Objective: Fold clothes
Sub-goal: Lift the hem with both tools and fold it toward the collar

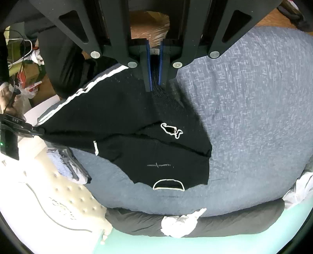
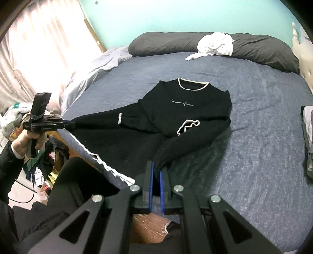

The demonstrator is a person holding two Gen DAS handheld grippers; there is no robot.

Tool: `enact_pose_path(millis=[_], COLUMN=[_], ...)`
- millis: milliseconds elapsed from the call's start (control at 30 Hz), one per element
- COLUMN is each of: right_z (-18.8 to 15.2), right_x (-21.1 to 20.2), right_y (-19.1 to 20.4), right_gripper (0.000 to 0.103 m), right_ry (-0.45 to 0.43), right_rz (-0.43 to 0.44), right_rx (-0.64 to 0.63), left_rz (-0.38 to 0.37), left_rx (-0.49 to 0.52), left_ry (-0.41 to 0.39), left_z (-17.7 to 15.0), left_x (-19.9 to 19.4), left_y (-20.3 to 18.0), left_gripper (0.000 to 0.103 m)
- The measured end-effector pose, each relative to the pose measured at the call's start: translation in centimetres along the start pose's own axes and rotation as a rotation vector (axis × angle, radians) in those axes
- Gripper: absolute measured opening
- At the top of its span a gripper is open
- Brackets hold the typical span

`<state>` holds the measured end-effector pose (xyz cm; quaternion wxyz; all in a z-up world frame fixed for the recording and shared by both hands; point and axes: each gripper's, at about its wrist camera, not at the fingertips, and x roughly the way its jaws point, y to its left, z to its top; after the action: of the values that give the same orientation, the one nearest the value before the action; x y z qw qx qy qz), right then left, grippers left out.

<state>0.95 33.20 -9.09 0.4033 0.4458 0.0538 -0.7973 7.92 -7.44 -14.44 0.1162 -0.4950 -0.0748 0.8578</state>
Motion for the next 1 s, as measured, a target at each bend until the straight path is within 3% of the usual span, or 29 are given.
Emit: enact_pose_path(millis=[467,767,1000], right_z=[-2.7,-1.7,1.4], right_x=[-3.8,-2.5,-0.7], right_y=[2.0,0.3,-1.7], right_gripper=[0.005,0.005,0.005], right_ry=[-0.025,-0.023,-0.034], right_rz=[0.031,0.025,0.013], right_rx=[-0.031,0.003,0.016], left_rz=[-0.039,-0.032,-0.038], left_rx=[0.033,-0.001,-0.047], left_ry=[-0.038,-0.031,-0.039], left_z=[-2.9,-0.7,2.7], left_x=[-3.2,-1.2,0.6], left_y=[-2.4,-0.6,1.5], left_gripper=[0.006,0.006,0.007])
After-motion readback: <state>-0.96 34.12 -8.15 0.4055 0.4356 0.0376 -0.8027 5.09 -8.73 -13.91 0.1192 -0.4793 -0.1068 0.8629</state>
